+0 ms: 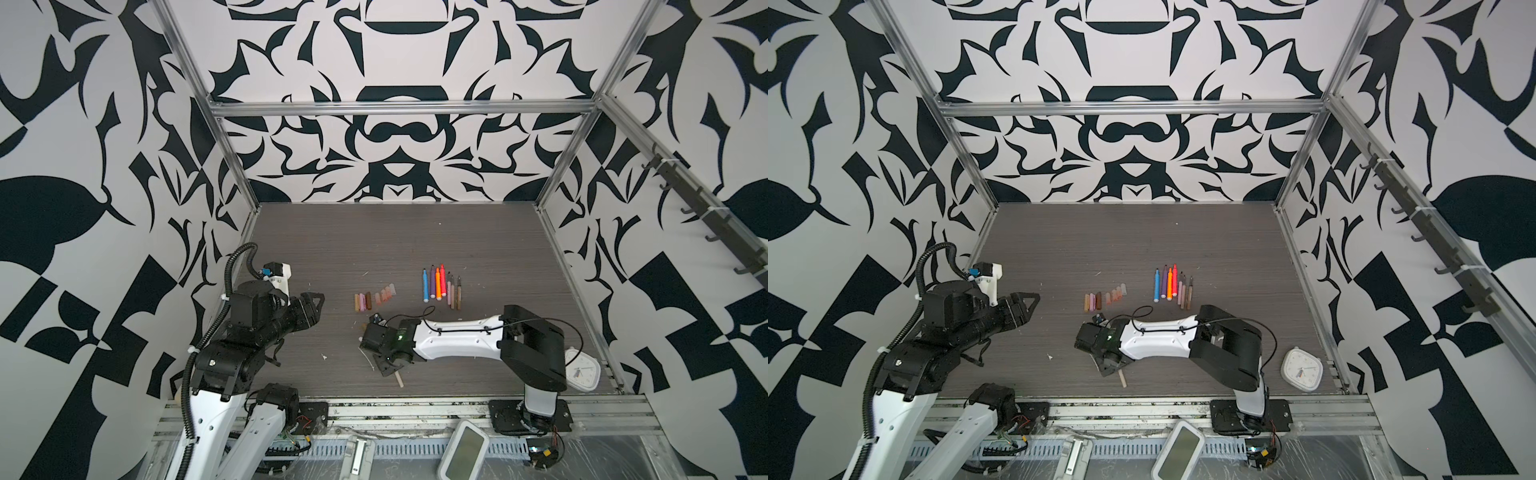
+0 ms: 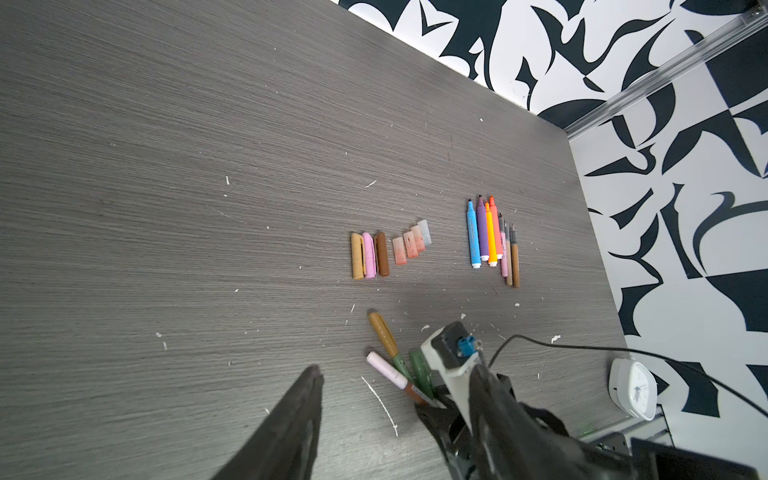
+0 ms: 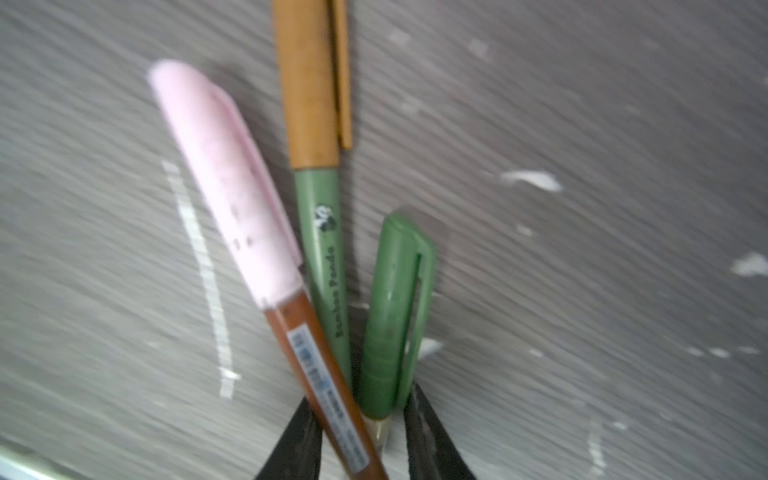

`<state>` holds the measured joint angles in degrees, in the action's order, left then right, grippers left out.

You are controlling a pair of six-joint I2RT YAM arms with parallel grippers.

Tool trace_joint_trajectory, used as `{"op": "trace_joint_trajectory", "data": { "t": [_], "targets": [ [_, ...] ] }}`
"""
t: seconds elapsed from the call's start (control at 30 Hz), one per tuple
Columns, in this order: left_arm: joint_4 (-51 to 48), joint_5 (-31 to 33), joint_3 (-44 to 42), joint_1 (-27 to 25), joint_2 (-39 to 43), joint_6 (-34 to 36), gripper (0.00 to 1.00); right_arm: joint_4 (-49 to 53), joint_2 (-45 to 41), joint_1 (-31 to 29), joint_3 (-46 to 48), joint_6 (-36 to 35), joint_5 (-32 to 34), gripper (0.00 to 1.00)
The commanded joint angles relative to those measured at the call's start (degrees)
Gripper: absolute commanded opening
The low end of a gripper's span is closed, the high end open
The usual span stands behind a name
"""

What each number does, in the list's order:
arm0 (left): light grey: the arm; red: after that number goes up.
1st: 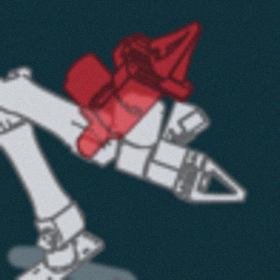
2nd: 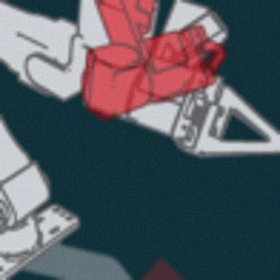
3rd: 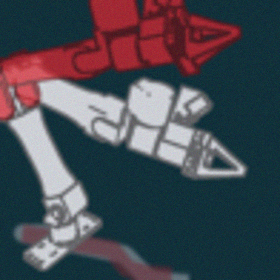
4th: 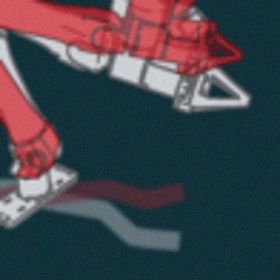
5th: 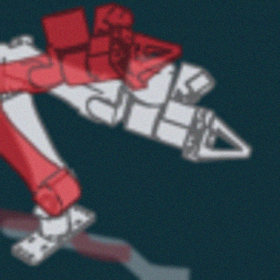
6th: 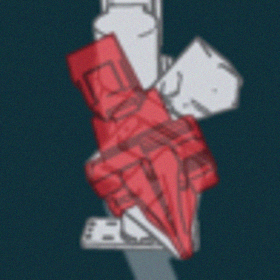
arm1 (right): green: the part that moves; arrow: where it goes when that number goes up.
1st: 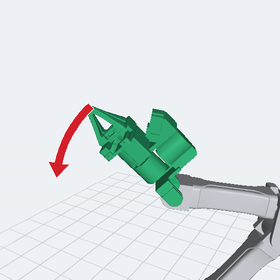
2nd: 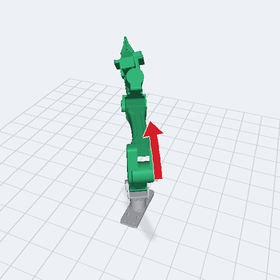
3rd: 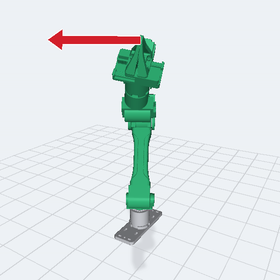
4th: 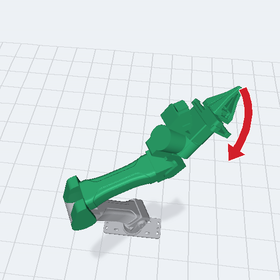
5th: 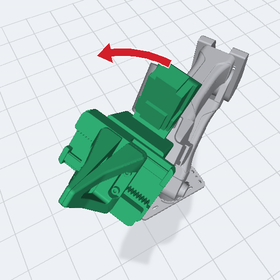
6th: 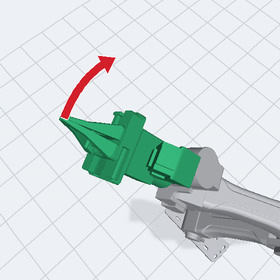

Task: Open the pen caps
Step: 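Lower the right gripper over the pink-capped brown pen and close on it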

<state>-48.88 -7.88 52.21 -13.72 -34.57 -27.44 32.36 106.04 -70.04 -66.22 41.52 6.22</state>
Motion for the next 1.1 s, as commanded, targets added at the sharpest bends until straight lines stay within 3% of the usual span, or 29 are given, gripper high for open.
{"op": "trace_joint_trajectory", "data": {
  "t": [0.0,0.4,0.53,1.07],
  "targets": [
    [-0.86,0.05,-0.53,0.27,-0.06,-0.24,0.60,1.50,-3.95,1.61,3.55,-2.14,-0.15,0.35],
    [-0.84,-0.18,-0.48,0.27,-0.50,-0.29,0.59,2.47,-14.41,9.26,12.84,-8.83,-1.30,0.31],
    [-0.85,-0.17,-0.44,0.27,-0.82,-0.24,0.59,2.43,-16.93,11.13,13.50,-11.08,-2.72,0.36],
    [-0.95,-0.14,-0.46,0.27,-0.85,-0.26,0.59,0.77,-17.08,14.47,13.44,-17.66,-8.67,0.41]
  ]
}}
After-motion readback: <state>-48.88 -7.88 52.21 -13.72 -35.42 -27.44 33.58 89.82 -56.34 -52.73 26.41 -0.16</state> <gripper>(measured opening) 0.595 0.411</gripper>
